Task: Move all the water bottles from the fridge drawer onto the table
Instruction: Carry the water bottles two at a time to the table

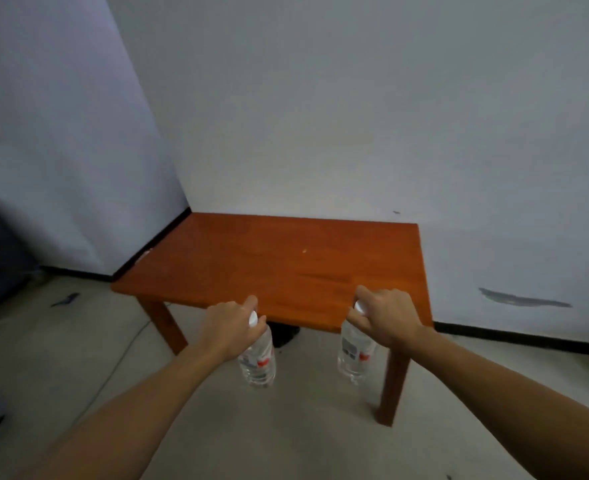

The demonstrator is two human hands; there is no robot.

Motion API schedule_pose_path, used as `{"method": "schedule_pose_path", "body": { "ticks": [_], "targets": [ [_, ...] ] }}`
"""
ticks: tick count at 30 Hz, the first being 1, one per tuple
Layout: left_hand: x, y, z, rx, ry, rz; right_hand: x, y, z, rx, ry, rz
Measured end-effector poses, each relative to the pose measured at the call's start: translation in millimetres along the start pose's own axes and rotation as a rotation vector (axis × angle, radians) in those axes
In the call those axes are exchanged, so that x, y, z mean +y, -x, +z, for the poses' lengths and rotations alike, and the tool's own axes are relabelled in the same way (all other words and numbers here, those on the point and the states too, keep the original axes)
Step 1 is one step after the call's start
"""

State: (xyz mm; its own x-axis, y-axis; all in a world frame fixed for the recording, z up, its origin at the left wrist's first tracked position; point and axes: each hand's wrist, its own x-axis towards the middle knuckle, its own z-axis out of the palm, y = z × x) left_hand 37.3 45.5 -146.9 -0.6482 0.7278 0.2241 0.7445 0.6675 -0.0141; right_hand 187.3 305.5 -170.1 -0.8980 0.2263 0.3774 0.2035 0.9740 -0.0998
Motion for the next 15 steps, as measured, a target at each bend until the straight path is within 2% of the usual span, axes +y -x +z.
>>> {"method": "schedule_pose_path", "body": {
  "ticks": [4, 8, 15],
  "targets": [
    [-68, -16, 6, 0.01, 0.11, -0.21, -29, -86, 35, -0.096, -0.009, -0.113],
    [-134, -35, 22, 0.001, 0.082, -0.337, -64, -157, 69, -0.12, -0.03, -0.198],
    [-257, -97, 63, -0.036, -0.005, -0.31, -131, -272, 147, -0.173, -0.028, -0.21]
  ]
}}
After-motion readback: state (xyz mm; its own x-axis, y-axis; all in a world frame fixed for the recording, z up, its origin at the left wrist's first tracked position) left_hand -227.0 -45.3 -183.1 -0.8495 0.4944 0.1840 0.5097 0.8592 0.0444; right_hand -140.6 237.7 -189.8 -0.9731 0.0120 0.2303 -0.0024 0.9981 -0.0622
